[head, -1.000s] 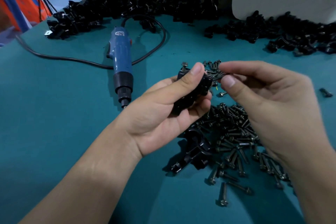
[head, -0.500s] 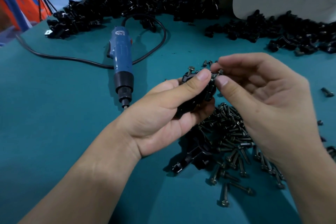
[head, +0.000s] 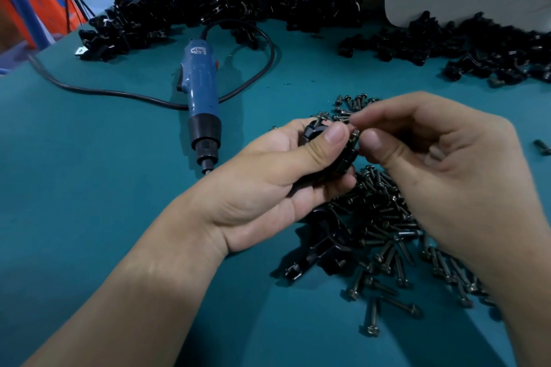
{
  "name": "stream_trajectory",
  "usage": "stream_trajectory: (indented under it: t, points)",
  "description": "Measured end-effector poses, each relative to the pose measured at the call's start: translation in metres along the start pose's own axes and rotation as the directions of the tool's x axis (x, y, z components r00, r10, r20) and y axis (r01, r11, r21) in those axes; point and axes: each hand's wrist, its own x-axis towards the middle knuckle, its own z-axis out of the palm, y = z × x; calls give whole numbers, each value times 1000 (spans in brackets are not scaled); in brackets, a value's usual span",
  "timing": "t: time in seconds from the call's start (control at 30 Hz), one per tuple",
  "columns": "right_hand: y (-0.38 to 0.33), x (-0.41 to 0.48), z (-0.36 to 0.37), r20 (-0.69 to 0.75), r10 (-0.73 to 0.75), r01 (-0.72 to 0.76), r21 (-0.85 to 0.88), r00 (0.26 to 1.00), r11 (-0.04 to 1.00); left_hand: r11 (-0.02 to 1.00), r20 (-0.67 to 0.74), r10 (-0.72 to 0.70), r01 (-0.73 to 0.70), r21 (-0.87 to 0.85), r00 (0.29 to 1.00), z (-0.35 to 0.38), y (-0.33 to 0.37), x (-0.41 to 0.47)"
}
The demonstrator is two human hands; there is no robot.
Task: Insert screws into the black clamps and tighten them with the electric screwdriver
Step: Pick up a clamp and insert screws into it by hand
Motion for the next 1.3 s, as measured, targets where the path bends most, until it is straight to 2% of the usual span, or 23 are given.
stream_trajectory:
  t: [0.27, 0.5, 0.73, 0.87, 1.0, 1.3]
  points:
    - [-10, 2, -7, 48, -4, 11, -150, 999, 989, 999, 34, 27, -28, 21, 999, 1, 0, -2]
    - [-19, 19, -15, 171, 75, -22, -292, 982, 956, 999, 25, 35, -36, 30, 999, -3, 1, -2]
    - [-20, 51, -6, 354, 124, 78, -505, 927, 860, 998, -27, 58, -57, 19, 998, -3, 3, 0]
    - [-12, 59, -4, 453, 152, 116, -512, 879, 851, 999, -55, 38, -37, 16, 998, -4, 0, 2]
    - [-6, 61, -6, 503, 194, 89, -484, 842, 870, 1000, -95, 23, -21, 23, 995, -7, -3, 4]
    - [-13, 63, -9, 499, 129, 96, -400, 857, 911, 998, -67, 58, -59, -20, 996, -12, -2, 5]
